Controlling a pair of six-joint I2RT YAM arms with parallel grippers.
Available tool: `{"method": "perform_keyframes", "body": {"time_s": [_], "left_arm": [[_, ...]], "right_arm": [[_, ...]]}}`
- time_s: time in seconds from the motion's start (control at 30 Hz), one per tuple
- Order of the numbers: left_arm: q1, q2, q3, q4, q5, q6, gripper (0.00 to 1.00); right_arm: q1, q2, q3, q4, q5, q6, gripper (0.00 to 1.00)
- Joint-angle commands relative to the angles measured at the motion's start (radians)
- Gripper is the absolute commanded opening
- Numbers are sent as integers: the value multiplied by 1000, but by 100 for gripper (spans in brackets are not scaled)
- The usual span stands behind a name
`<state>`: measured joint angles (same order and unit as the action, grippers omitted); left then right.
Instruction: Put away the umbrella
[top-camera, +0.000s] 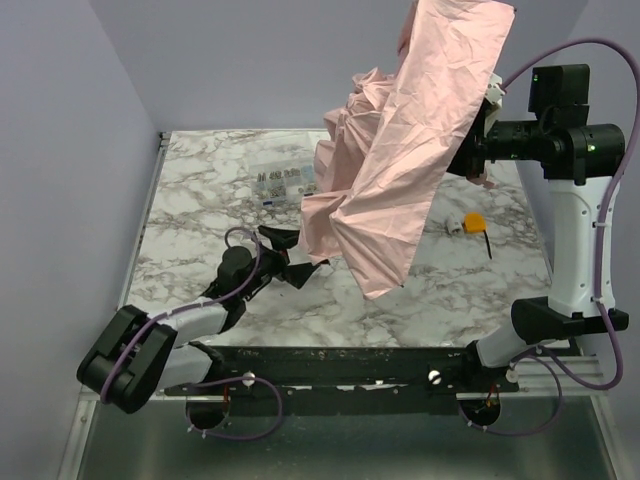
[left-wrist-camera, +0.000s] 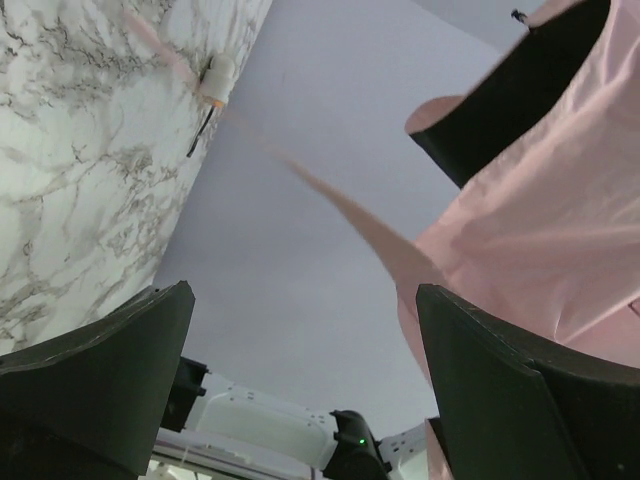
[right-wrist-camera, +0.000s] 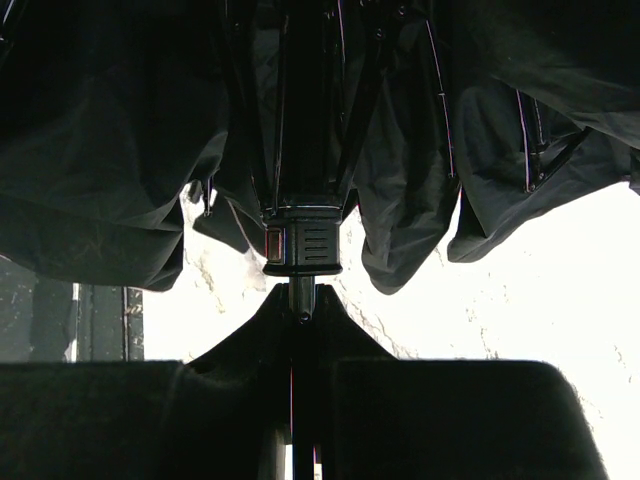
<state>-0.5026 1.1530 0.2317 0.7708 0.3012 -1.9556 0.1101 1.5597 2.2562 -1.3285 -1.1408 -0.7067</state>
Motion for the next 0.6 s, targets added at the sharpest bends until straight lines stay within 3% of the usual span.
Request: {"method": "perform_keyframes", "body": {"time_s": [0.0, 0.27, 0.57], "left_arm": [[-10, 119, 50, 212, -46, -128, 97], [-27, 205, 95, 296, 18, -139, 94], [-27, 162, -26, 315, 8, -156, 94]], "right_arm": [[-1, -35, 22, 48, -70, 12, 1], [-1, -52, 16, 46, -77, 10, 1], [-1, -60, 4, 47, -84, 4, 1]]}}
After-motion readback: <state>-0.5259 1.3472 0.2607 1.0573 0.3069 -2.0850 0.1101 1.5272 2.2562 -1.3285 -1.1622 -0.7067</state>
